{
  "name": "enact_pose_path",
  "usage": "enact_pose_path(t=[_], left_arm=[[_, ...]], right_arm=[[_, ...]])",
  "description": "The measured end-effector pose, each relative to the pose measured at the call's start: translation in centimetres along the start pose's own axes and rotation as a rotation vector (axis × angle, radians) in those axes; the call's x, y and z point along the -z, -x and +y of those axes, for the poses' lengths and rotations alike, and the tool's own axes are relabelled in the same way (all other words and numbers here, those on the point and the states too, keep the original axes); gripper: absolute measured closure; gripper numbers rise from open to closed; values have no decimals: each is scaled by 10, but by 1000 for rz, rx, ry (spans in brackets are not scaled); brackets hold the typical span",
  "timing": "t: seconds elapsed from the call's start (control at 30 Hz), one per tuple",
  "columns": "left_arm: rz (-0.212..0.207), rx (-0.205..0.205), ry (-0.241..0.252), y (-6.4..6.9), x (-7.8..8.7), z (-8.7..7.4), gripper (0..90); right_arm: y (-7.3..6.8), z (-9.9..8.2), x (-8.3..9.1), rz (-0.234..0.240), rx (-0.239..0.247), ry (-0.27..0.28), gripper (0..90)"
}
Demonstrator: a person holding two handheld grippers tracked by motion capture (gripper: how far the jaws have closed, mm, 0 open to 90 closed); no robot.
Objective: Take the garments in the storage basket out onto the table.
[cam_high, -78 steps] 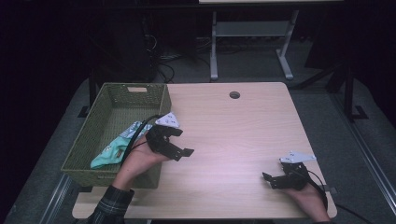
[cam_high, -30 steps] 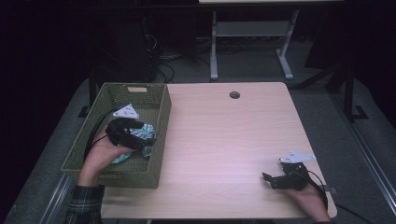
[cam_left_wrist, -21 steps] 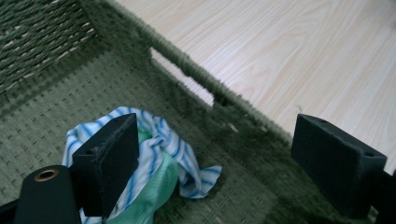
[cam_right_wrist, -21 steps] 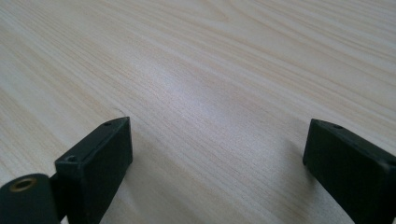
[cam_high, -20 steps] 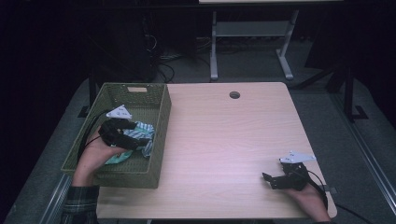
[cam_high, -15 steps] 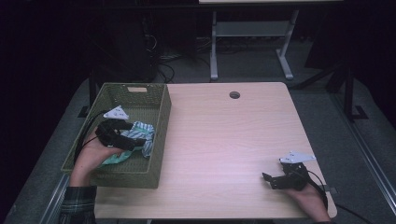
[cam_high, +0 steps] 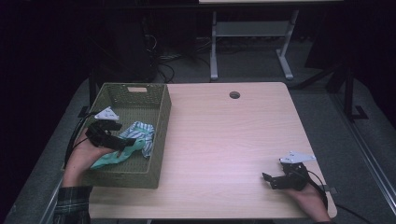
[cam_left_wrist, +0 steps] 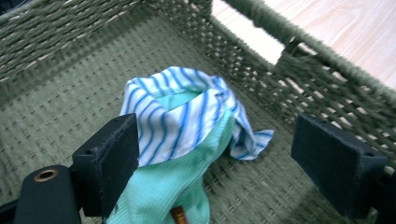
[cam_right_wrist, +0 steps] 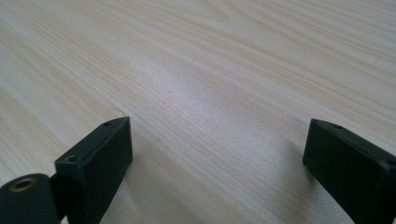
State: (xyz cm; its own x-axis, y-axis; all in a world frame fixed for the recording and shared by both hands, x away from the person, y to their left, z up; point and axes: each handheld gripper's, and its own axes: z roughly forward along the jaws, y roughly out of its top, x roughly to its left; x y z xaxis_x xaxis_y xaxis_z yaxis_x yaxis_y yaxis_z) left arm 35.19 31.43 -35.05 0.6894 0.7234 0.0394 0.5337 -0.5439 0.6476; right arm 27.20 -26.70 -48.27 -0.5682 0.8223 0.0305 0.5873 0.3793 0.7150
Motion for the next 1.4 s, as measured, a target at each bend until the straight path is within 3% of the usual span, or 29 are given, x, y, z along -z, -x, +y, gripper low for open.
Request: enact_pose_path(t=[0.2, 0.6, 0.77, 1.13, 1.3, 1.4], left_arm=[[16, 10, -8, -7, -2, -7, 144], [32, 15, -76, -16, -16, -18, 144], [40, 19, -134, -19, -24, -23, 143], [54, 24, -213, -25, -41, -33, 144], [57, 41, -286, -25, -54, -38, 146], [62, 40, -323, -25, -59, -39, 204]], right_arm=[[0, 0, 0, 0, 1, 0, 76], [0, 0, 0, 0, 1, 0, 76], [0, 0, 0, 1, 1, 0, 76], [0, 0, 0, 1, 1, 0, 76], [0, 0, 0, 1, 1, 0, 76], [0, 0, 0, 1, 1, 0, 76]])
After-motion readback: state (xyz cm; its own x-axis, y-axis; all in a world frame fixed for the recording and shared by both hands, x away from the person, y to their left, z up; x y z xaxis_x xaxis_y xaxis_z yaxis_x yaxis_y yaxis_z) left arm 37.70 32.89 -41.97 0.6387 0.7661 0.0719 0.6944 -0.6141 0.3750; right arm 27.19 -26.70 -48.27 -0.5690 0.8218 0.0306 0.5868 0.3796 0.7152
